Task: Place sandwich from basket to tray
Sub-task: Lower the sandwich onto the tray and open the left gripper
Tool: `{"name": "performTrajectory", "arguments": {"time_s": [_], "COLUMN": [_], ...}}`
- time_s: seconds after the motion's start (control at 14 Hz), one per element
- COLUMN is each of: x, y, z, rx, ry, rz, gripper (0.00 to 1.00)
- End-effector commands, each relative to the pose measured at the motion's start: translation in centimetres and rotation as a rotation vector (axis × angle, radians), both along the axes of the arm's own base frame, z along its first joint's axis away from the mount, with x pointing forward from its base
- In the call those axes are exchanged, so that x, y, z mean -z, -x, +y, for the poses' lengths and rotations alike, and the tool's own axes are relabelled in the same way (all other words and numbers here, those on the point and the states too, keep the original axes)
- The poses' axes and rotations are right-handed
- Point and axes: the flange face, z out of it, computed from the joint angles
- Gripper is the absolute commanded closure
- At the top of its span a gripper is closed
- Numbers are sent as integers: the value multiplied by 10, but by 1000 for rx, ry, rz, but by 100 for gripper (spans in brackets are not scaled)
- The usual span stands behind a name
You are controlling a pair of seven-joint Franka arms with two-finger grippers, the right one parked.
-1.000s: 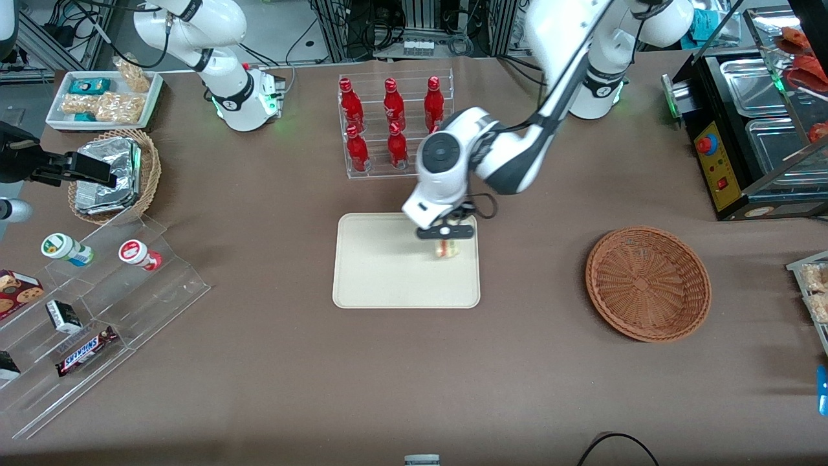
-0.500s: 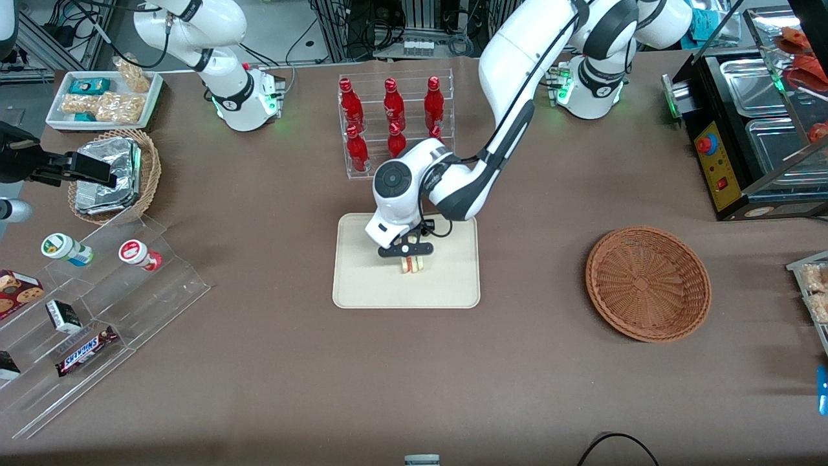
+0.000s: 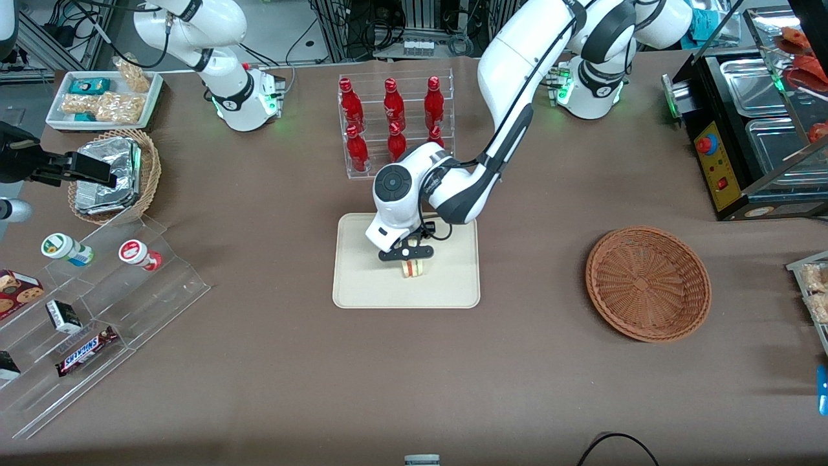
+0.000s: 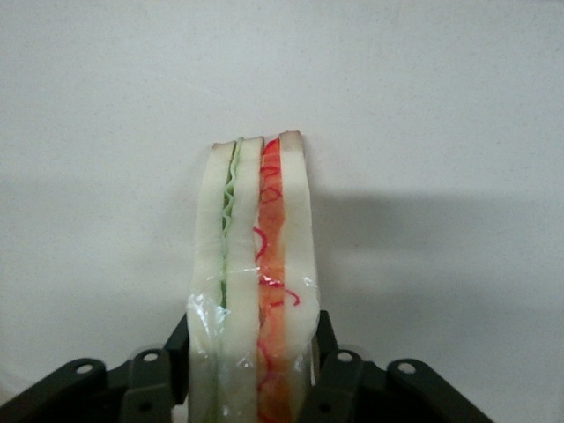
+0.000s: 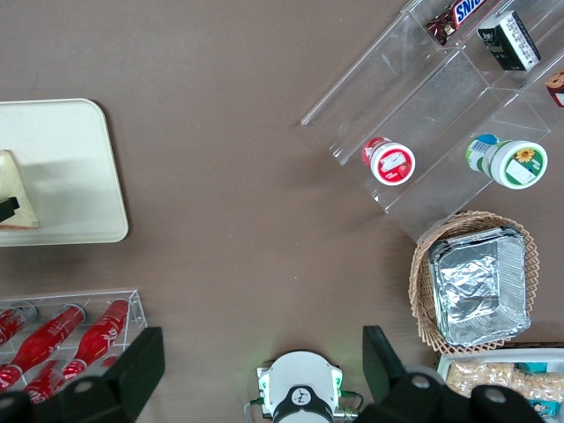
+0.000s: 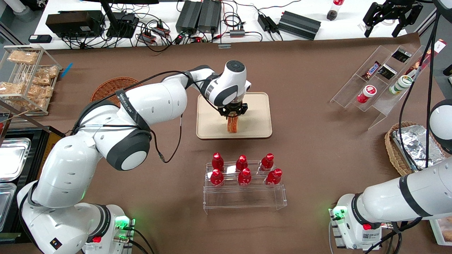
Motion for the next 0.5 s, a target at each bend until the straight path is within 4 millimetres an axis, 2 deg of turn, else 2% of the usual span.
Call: {"name": "performTrajectory", "arguments": {"time_s": [0.0,0.14,0.29,0.36,0.43], "x": [-6,-13,-41,-53,-73], "y": [-6,-10,-16,-19,-27], "z": [-4,-2,3,10,26], "rx": [-12,-14,-20,-21,-21], "ry": [2,5,21,14,-7], "rz": [-36,-45,-63,-60,-43], "gripper": [0,0,0,0,0]}}
